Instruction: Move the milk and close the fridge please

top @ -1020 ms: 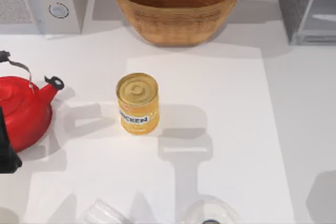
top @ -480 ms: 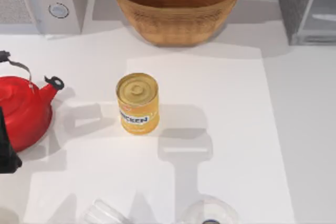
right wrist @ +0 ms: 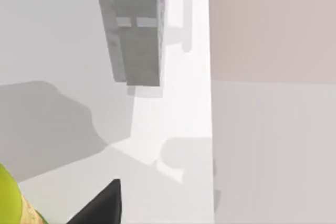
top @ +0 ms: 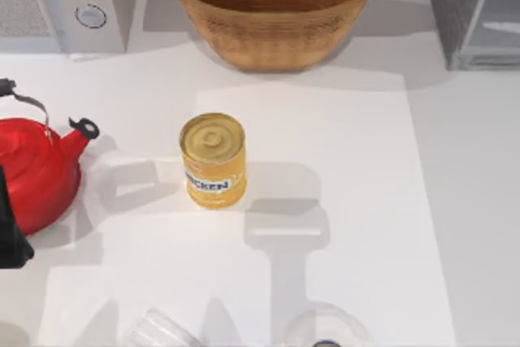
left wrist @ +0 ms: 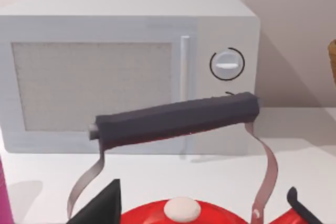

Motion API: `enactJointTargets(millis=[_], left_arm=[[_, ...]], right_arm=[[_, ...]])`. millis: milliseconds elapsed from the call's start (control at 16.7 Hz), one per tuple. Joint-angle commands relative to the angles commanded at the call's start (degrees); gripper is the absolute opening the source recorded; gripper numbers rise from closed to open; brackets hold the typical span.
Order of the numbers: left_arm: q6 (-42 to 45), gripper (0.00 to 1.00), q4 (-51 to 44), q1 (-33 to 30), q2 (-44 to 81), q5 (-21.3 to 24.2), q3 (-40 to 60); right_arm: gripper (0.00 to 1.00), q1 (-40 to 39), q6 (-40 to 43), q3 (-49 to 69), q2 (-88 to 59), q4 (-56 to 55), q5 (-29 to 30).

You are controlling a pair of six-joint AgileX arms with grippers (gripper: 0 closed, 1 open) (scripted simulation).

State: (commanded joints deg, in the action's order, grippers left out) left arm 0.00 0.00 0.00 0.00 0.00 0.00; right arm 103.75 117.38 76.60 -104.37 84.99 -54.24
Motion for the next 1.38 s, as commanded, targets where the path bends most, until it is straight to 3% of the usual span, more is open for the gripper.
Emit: enactJointTargets(millis=[360,1380], left_arm=[[0.0,1.00,0.0,0.0,0.0,0.0,0.0],[0.0,1.00,0.0,0.0,0.0,0.0,0.0]], right_arm=[[1.00,-5.7,-5.3,-0.1,1.0,-5.7,1.5],[1.00,-35.0,-58.2,-1.8,0.2,-48.2,9.1]])
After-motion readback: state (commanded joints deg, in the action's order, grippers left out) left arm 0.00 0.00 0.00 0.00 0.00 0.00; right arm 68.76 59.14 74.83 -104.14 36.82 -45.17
